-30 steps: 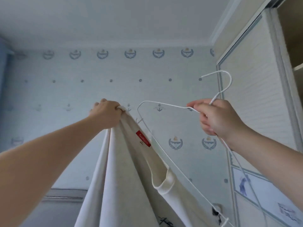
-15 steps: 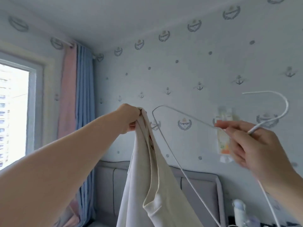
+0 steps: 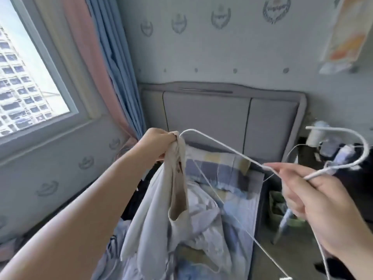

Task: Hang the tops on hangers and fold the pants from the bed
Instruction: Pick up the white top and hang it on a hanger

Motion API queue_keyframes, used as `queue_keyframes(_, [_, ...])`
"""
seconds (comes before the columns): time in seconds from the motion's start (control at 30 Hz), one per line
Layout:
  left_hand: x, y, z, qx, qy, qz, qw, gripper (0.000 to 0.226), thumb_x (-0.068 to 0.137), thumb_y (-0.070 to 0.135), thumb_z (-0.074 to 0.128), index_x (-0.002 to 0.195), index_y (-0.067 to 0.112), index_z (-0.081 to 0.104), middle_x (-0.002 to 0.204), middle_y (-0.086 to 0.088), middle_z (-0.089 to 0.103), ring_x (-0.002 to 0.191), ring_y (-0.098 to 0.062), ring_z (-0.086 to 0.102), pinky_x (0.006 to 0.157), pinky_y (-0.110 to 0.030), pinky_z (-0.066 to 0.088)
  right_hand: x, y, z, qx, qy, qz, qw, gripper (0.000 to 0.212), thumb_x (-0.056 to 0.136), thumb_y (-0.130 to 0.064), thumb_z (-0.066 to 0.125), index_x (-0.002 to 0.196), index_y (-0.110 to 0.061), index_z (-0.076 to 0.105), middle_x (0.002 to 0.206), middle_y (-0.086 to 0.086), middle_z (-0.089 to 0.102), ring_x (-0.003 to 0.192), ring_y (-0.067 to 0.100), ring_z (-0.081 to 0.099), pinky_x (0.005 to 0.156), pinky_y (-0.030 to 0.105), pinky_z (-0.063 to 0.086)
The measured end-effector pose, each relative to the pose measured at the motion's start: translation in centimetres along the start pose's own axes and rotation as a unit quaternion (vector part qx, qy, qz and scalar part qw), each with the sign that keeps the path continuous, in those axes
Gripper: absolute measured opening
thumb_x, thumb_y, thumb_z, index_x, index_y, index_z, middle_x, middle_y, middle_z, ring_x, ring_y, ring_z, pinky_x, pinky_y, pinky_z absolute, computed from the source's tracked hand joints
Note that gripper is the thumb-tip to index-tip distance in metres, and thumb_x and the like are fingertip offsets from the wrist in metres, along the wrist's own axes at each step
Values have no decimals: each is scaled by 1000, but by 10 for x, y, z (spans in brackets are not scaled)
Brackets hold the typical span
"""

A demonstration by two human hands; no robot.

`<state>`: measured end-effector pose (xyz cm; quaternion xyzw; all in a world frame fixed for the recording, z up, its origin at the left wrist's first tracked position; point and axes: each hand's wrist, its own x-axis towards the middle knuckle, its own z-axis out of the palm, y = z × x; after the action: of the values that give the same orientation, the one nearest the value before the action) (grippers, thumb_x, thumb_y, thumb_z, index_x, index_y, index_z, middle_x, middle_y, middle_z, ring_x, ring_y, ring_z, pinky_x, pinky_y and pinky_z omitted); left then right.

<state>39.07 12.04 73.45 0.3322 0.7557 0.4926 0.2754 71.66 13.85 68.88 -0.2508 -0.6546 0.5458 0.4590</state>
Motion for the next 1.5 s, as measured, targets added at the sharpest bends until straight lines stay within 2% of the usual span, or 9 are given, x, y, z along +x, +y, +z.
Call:
queue_keyframes(0.2, [-14, -119, 30, -4, 20, -92, 996, 20, 85, 14, 65, 67, 11, 59, 56, -1, 54, 60, -21, 51, 58, -27, 41, -47, 69, 7, -21, -15, 121, 992, 35, 82, -44, 59, 109, -30, 77, 57, 1, 22, 48, 12, 20, 41, 16, 22])
queue_keyframes(0.43, [-58, -177, 74, 27, 35, -80, 996, 23, 85, 13, 62, 64, 17, 51, 45, 14, 46, 40, -2, 40, 37, -16, 30, -98, 99, 5, -99, -22, 152, 983, 31, 89, -45, 51, 111, -44, 73, 56, 7, 23, 51, 23, 19, 44, 27, 16])
queue_keyframes(0.67, [-85, -161, 83, 52, -1, 28, 998, 14, 83, 17, 66, 70, 14, 60, 49, 14, 55, 41, -1, 44, 41, -16, 36, -129, 100, 13, -133, -5, 148, 980, 28, 94, -40, 50, 109, -39, 74, 50, -1, 25, 45, 10, 24, 45, 12, 24])
queue_keyframes(0.77, [-99, -150, 84, 71, -31, 81, 994, 11, 85, 17, 69, 75, 11, 66, 53, 16, 56, 44, 1, 43, 43, -12, 36, -132, 97, 16, -158, -1, 127, 979, 26, 102, -25, 49, 110, -33, 72, 44, -14, 40, 41, 1, 40, 46, 6, 30])
queue_keyframes(0.9, [-109, -136, 82, 62, -37, 114, 991, 13, 86, 21, 71, 74, 18, 67, 52, 19, 56, 40, 2, 44, 39, -11, 32, -136, 86, 7, -175, 36, 82, 981, 24, 102, -39, 50, 114, -38, 71, 46, -4, 29, 43, 8, 27, 46, 16, 24])
queue_keyframes(1.1, [-119, -131, 83, 93, -15, 132, 987, 15, 89, 21, 72, 76, 21, 65, 56, 24, 59, 44, 2, 49, 41, -9, 33, -152, 80, -2, -153, 53, 85, 983, 26, 100, -36, 49, 111, -37, 72, 48, 1, 26, 44, 12, 25, 47, 16, 24])
queue_keyframes(1.23, [-130, -126, 84, 76, -18, 159, 984, 13, 89, 21, 72, 77, 24, 68, 64, 13, 65, 50, 0, 50, 48, -14, 40, -144, 75, -4, -178, 24, 91, 979, 26, 103, -23, 50, 111, -33, 72, 46, -3, 36, 43, 7, 32, 47, 17, 28])
queue_keyframes(1.33, [-137, -117, 82, 72, -31, 184, 980, 11, 88, 20, 72, 79, 25, 71, 71, 9, 68, 55, 0, 53, 51, -11, 42, -136, 76, 2, -205, -3, 76, 976, 25, 104, -9, 50, 115, -18, 70, 49, -26, 53, 47, -4, 51, 50, 5, 35])
queue_keyframes(1.5, [-144, -113, 79, 83, -38, 175, 980, 11, 89, 18, 71, 81, 27, 72, 73, 7, 69, 55, -2, 55, 52, -13, 46, -123, 80, 11, -244, -34, 90, 965, 25, 103, -19, 52, 120, -20, 70, 47, -15, 54, 41, 4, 43, 47, 18, 36])
